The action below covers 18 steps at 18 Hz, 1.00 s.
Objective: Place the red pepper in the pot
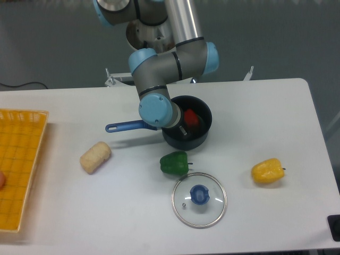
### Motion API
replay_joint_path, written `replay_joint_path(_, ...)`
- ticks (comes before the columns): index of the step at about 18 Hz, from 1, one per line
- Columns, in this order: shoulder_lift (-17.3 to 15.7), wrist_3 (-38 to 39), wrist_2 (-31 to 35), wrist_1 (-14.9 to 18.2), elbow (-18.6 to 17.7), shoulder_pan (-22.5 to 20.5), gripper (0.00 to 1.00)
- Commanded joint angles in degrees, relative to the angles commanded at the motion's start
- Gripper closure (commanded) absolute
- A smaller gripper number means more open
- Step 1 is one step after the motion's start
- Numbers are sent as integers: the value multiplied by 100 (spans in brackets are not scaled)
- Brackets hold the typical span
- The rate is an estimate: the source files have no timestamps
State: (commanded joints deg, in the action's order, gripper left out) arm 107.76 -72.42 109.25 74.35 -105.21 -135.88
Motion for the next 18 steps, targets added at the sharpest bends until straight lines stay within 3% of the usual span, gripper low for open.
replay_joint_path(12, -387, 35, -308, 27, 686, -176, 0)
replay_joint_path(18, -511, 35, -501, -17, 783, -316, 0)
